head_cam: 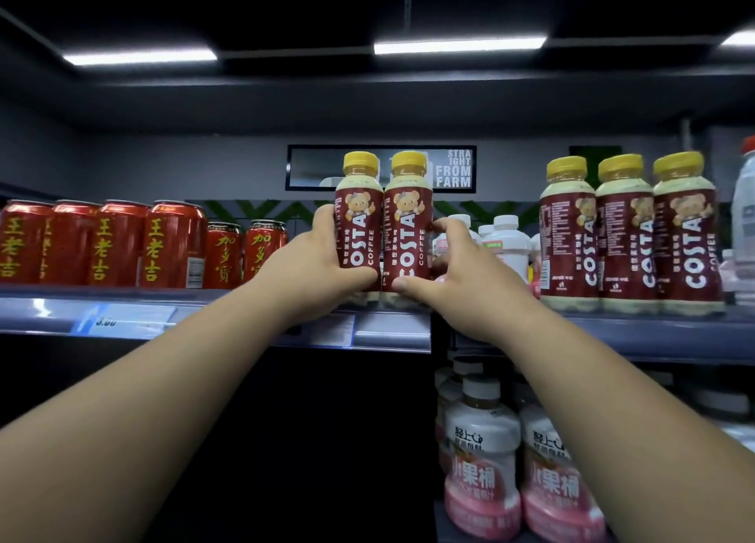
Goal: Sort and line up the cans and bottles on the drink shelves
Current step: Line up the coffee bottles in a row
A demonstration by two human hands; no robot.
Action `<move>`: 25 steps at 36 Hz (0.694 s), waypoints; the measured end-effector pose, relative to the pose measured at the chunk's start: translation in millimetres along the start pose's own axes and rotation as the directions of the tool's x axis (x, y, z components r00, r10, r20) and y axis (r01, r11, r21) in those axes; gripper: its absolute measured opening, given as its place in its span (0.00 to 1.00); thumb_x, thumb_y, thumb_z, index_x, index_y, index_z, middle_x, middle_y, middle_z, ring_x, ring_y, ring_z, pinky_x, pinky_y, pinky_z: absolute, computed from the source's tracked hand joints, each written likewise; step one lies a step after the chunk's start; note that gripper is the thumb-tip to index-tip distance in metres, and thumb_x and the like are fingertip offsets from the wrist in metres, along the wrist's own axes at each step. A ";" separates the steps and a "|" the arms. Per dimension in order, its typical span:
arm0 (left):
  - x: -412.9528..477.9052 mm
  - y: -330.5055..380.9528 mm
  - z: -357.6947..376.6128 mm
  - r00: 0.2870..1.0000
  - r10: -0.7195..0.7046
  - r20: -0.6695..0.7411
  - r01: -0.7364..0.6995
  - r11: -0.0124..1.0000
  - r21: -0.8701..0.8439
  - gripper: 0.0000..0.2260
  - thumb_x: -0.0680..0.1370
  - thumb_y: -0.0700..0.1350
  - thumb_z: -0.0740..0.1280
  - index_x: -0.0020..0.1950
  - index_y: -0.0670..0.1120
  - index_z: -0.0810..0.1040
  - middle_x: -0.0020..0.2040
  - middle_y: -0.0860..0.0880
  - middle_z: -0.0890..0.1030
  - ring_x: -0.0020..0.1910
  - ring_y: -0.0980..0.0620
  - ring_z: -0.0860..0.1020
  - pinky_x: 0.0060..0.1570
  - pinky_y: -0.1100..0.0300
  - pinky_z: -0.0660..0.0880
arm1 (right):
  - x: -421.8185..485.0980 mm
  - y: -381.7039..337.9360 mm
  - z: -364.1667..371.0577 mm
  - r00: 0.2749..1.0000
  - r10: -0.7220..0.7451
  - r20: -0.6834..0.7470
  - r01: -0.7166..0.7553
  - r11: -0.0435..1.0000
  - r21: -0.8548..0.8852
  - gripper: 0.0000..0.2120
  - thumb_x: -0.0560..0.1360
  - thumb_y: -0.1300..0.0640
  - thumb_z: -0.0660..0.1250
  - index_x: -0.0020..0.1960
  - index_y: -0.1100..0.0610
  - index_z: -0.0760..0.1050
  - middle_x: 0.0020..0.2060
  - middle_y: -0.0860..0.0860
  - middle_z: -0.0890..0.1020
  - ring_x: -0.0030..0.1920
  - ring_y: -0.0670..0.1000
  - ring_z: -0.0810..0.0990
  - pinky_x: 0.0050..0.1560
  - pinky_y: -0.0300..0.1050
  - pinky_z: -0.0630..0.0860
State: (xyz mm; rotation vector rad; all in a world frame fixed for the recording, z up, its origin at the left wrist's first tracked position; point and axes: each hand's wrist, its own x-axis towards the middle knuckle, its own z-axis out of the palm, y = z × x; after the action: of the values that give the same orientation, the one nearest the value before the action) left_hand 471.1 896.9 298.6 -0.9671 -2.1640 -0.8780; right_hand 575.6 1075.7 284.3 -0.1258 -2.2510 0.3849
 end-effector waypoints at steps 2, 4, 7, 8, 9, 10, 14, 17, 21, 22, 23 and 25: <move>0.1 -5.9 -1.4 1.000 0.014 0.011 -0.014 1.000 -0.018 0.39 0.72 0.61 0.72 0.75 0.55 0.53 0.56 0.54 0.74 0.51 0.53 0.78 0.49 0.54 0.76 | -0.1 -0.3 0.0 1.000 0.001 -0.005 -0.001 1.000 0.012 0.40 0.69 0.29 0.69 0.73 0.41 0.55 0.61 0.43 0.80 0.59 0.51 0.80 0.59 0.56 0.76; 0.6 -10.9 -0.7 0.999 0.028 0.020 -0.028 0.999 -0.031 0.39 0.72 0.61 0.71 0.75 0.56 0.51 0.57 0.54 0.75 0.51 0.53 0.78 0.48 0.55 0.75 | -0.8 -0.8 -0.8 1.000 0.009 0.007 -0.009 1.000 0.023 0.38 0.71 0.31 0.68 0.74 0.40 0.56 0.60 0.42 0.81 0.58 0.50 0.80 0.59 0.56 0.76; -0.2 -15.6 2.9 0.999 0.038 0.013 -0.037 0.998 -0.053 0.39 0.73 0.61 0.70 0.76 0.57 0.50 0.57 0.55 0.74 0.52 0.52 0.78 0.51 0.52 0.77 | -1.6 -1.1 -1.5 1.000 0.014 0.023 -0.014 1.000 0.019 0.38 0.73 0.33 0.68 0.77 0.39 0.55 0.59 0.41 0.81 0.59 0.49 0.79 0.59 0.55 0.76; -0.8 -16.5 4.4 0.999 0.041 0.000 -0.041 0.998 -0.051 0.39 0.74 0.61 0.70 0.76 0.58 0.50 0.57 0.55 0.74 0.53 0.52 0.78 0.52 0.51 0.77 | -1.6 -1.3 -1.2 1.000 0.017 0.026 -0.017 1.000 0.012 0.38 0.73 0.33 0.68 0.77 0.39 0.54 0.59 0.41 0.81 0.59 0.49 0.79 0.59 0.54 0.75; -1.5 -17.0 5.5 0.999 0.044 -0.014 -0.045 0.998 -0.042 0.38 0.74 0.61 0.69 0.76 0.58 0.50 0.57 0.56 0.74 0.53 0.51 0.78 0.52 0.51 0.77 | -1.5 -1.9 -0.9 0.999 0.018 0.027 -0.018 1.000 0.008 0.38 0.74 0.34 0.67 0.77 0.39 0.54 0.59 0.41 0.82 0.60 0.49 0.79 0.59 0.53 0.75; -1.7 -17.3 6.5 0.999 0.045 -0.025 -0.046 0.999 -0.028 0.37 0.74 0.62 0.68 0.75 0.58 0.50 0.57 0.55 0.75 0.52 0.51 0.78 0.51 0.50 0.77 | -1.3 -2.6 -0.5 0.999 0.018 0.027 -0.018 1.000 0.007 0.38 0.74 0.34 0.67 0.77 0.39 0.54 0.59 0.41 0.82 0.60 0.49 0.79 0.59 0.53 0.75; -1.1 -19.3 8.3 0.999 0.024 -0.048 -0.024 1.000 -0.010 0.35 0.73 0.63 0.66 0.73 0.56 0.52 0.56 0.53 0.77 0.48 0.49 0.79 0.50 0.48 0.78 | -3.7 -8.3 1.4 0.999 -0.012 0.036 0.012 1.000 -0.008 0.34 0.75 0.35 0.66 0.75 0.36 0.54 0.59 0.39 0.83 0.61 0.47 0.79 0.58 0.51 0.75; -1.1 -21.4 8.5 0.997 0.016 -0.074 -0.016 1.000 -0.006 0.34 0.73 0.61 0.65 0.73 0.53 0.53 0.54 0.51 0.78 0.46 0.48 0.78 0.46 0.51 0.74 | -4.8 -13.2 2.8 0.998 -0.033 0.053 0.036 0.997 -0.061 0.34 0.76 0.35 0.65 0.76 0.34 0.52 0.60 0.38 0.82 0.62 0.46 0.78 0.58 0.51 0.74; -1.4 -21.7 7.9 0.997 0.028 -0.075 -0.027 1.000 0.006 0.35 0.73 0.61 0.65 0.74 0.52 0.53 0.52 0.51 0.77 0.45 0.47 0.77 0.43 0.53 0.70 | -5.8 -18.2 4.1 0.998 -0.021 0.056 0.027 0.995 -0.095 0.36 0.77 0.36 0.64 0.78 0.35 0.48 0.62 0.39 0.80 0.56 0.43 0.78 0.56 0.50 0.74; -1.0 -22.0 8.1 0.997 0.033 -0.072 -0.033 0.999 0.001 0.35 0.74 0.61 0.65 0.74 0.52 0.52 0.52 0.51 0.77 0.45 0.48 0.77 0.43 0.53 0.70 | -6.3 -18.6 4.3 0.999 -0.019 0.048 0.024 0.994 -0.102 0.36 0.77 0.35 0.64 0.78 0.34 0.48 0.63 0.38 0.80 0.55 0.42 0.78 0.57 0.50 0.74; -0.3 -22.6 8.6 0.997 0.040 -0.068 -0.040 0.999 -0.004 0.34 0.74 0.61 0.65 0.73 0.52 0.52 0.52 0.51 0.77 0.45 0.48 0.77 0.43 0.53 0.70 | -7.0 -18.9 4.3 0.999 -0.017 0.039 0.021 0.993 -0.115 0.36 0.76 0.34 0.64 0.77 0.34 0.48 0.63 0.38 0.80 0.56 0.42 0.79 0.57 0.51 0.75; 0.4 -23.7 9.0 0.997 0.052 -0.062 -0.053 0.998 -0.019 0.35 0.74 0.61 0.65 0.74 0.53 0.52 0.54 0.51 0.77 0.46 0.48 0.77 0.44 0.53 0.72 | -8.1 -18.3 4.4 1.000 -0.006 0.021 0.010 0.987 -0.159 0.38 0.74 0.32 0.64 0.77 0.33 0.47 0.61 0.38 0.80 0.58 0.45 0.79 0.56 0.50 0.75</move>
State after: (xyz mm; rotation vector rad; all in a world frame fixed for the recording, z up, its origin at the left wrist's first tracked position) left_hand 449.8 891.7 285.8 -0.9903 -2.0724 -0.8948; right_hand 578.2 1055.5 281.5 -0.1970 -2.3007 0.2021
